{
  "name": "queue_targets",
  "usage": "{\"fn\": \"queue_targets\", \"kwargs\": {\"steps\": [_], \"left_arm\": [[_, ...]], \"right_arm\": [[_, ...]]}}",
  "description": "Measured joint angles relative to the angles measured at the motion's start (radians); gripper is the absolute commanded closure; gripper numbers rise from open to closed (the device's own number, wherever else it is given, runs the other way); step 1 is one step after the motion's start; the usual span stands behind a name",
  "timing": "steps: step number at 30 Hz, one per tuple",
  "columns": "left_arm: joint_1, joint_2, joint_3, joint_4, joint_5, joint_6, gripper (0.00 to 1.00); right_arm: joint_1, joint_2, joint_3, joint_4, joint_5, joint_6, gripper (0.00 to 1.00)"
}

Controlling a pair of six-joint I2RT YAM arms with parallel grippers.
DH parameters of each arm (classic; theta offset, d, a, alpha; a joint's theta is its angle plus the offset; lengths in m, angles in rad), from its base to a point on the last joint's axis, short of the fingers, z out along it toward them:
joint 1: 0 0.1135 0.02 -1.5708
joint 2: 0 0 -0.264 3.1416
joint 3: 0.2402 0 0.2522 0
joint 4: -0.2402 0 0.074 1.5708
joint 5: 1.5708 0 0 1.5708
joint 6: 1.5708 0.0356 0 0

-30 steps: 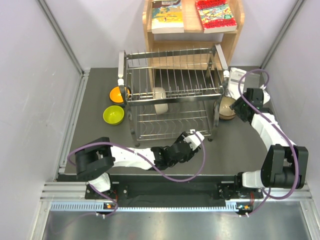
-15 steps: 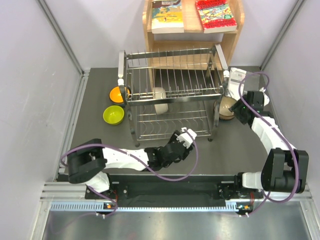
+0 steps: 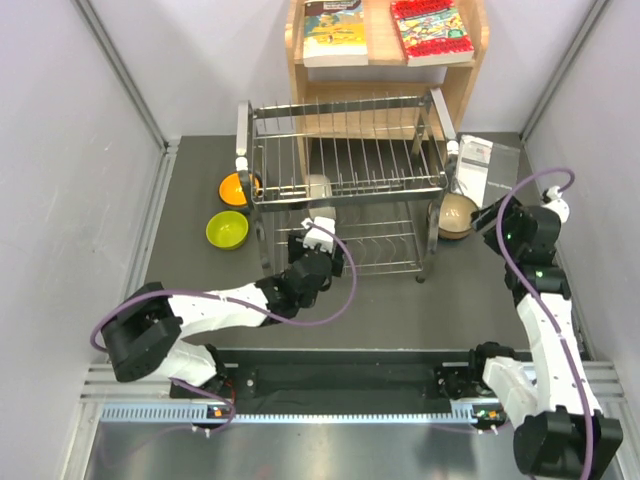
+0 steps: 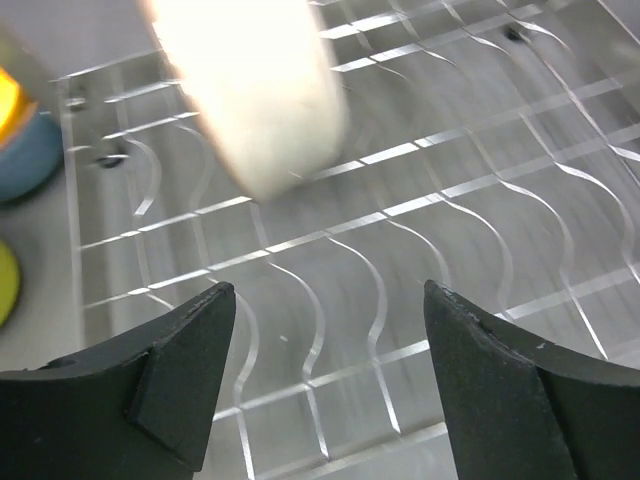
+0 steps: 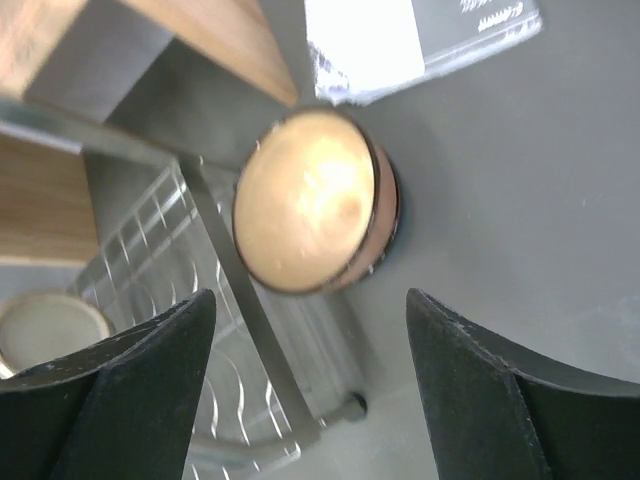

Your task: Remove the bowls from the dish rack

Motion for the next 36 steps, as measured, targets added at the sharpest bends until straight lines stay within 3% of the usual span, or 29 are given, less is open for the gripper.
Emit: {"fn": "queue_targets", "kwargs": {"steps": [9,20,36], "left_arm": [[0.216,-0.006,0.012,-0.008,0.060,-0.030,0.18],[0.274,0.027,0.034,0.057,0.187,-0.025,0.18],[0.375,0.169,0.041,0.313,0.410,-0.033,0.19]], "right_arm": [[0.000,-0.156,-0.159,-0.059,-0.109,-0.017,0.23],[0.000,-0.258,-0.193,-0.110,-0.137,-0.067,0.24],[0.000,-0.177,-0.207,-0.111,-0.148,-0.121,0.25]]}}
